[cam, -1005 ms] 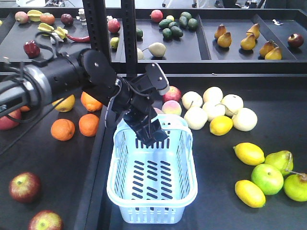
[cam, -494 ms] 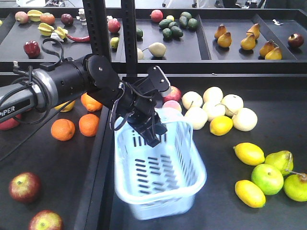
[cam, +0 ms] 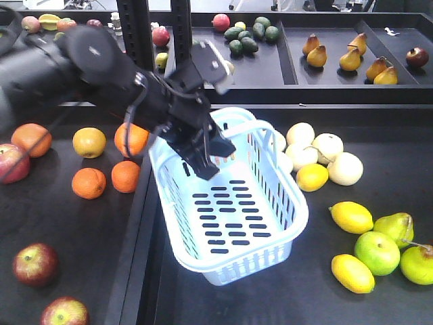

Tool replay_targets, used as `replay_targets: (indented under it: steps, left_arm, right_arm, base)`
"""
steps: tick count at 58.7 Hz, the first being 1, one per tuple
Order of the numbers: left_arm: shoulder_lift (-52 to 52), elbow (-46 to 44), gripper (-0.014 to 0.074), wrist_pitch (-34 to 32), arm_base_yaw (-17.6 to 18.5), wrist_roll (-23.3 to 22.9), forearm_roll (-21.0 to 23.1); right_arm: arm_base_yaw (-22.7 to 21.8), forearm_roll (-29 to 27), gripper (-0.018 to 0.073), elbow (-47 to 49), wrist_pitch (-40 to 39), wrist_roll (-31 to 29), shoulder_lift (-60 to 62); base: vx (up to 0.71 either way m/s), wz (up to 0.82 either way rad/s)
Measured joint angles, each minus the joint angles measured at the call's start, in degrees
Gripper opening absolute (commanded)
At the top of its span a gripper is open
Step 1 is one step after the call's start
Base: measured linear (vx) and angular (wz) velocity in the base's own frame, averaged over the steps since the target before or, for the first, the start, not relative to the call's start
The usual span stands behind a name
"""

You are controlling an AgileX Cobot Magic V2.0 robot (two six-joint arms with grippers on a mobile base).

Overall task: Pick three apples into basket with both arms
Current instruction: 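Close the left gripper on the handle and lift the basket, then hold the lifted basket in the left gripper beside the table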

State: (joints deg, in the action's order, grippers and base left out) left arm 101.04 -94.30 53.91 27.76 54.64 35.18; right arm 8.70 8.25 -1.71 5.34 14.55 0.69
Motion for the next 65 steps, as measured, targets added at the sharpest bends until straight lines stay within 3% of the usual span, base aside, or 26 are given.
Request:
replay_targets:
  steps: [9,21,34,47,65]
  left_arm:
    - [-4.36,0.0,-0.0008,5.39,0.0,-7.04,-0.95]
    - [-10.6,0.0,-0.0008,13.72,0.0,-15.51,-5.45]
    - [-21.18,2.77,-0.0008,17.83,0.0,-21.12,-6.32]
    - [-35.39,14.75,-0.0008,14.55,0.0,-25.63,-6.27]
    - [-56.97,38.4,-0.0008,-0.9,0.0,-30.93,-6.96]
  right_arm:
    - [0.0,0.0,-0.0005,0.0,0.0,0.0,0.0]
    - [0.0,0.0,-0.0005,0.0,0.0,0.0,0.0]
    - [0.0,0.0,-0.0005,0.0,0.0,0.0,0.0]
    - [0.0,0.0,-0.0005,0.0,0.0,0.0,0.0]
    - [0.0,0.0,-0.0005,0.0,0.0,0.0,0.0]
  base:
    - [0.0,0.0]
    - [0.0,0.0]
    - [0.0,0.0]
    - [0.0,0.0]
    - [0.0,0.0]
